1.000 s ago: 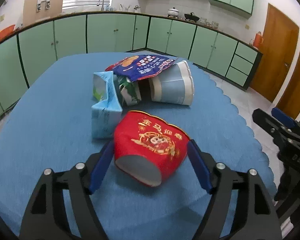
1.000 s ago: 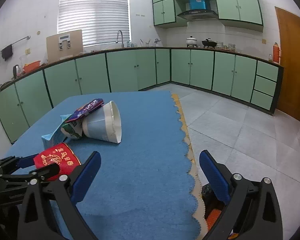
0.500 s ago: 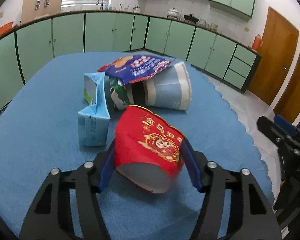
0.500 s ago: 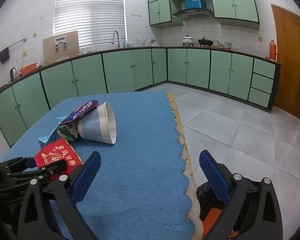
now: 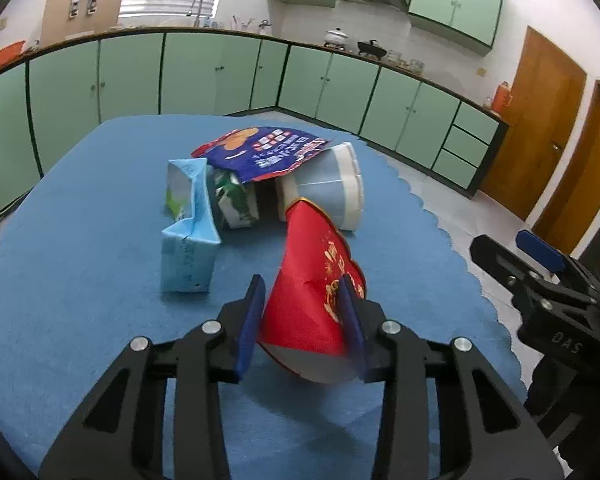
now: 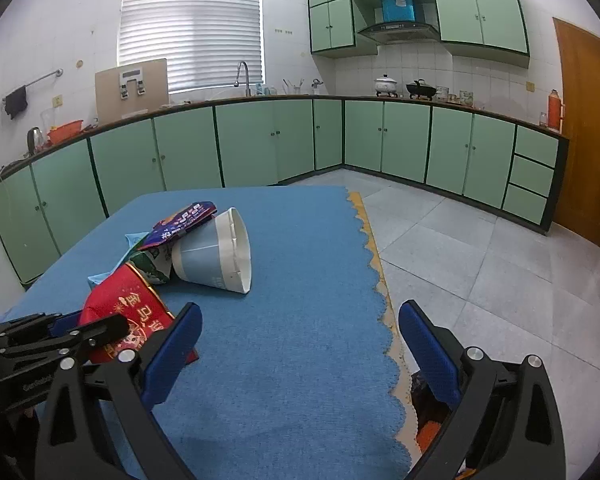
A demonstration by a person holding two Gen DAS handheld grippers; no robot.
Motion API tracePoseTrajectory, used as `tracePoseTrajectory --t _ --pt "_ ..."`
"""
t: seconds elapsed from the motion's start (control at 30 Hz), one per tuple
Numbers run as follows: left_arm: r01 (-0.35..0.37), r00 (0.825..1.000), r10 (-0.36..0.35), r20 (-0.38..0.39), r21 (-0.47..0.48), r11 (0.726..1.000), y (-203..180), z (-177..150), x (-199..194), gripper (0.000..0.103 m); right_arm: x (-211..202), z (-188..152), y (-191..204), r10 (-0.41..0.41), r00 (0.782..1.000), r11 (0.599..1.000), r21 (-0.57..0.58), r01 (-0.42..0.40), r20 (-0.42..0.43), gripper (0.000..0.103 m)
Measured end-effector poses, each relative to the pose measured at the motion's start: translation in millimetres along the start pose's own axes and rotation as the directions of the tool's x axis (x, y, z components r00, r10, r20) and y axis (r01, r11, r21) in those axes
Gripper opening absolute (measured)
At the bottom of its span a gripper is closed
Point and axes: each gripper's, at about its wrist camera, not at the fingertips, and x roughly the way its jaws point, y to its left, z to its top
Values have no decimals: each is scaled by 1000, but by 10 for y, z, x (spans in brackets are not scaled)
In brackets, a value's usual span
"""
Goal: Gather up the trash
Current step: 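Close the left tool on the red paper packet and lift it, then grasp the light-blue milk carton with the right tool while the left tool holds the red packet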
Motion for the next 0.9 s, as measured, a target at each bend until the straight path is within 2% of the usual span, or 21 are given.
tracePoseTrajectory --t 0.27,0.37,0.53,0.63,0.73,0.9 --pt "48 999 -48 -10 30 998 -161 -62 16 33 -12 -13 -59 -10 1000 1000 15 10 -2 97" --pt "46 999 -47 26 28 999 -180 -47 -62 32 -17 0 -70 -10 1000 1000 21 10 3 97" --pt "3 995 -3 96 -3 1000 -35 100 -273 32 17 31 11 10 1000 1000 15 -11 5 97" --pt "-54 988 57 142 -27 998 138 169 -457 32 71 83 167 45 999 999 10 -45 6 97" --pt "-142 974 148 171 -45 989 364 196 -608 31 141 150 413 94 995 996 0 -94 14 97" --pt "-283 938 295 181 -88 955 791 211 -745 31 300 254 949 169 985 985 -39 -168 26 97"
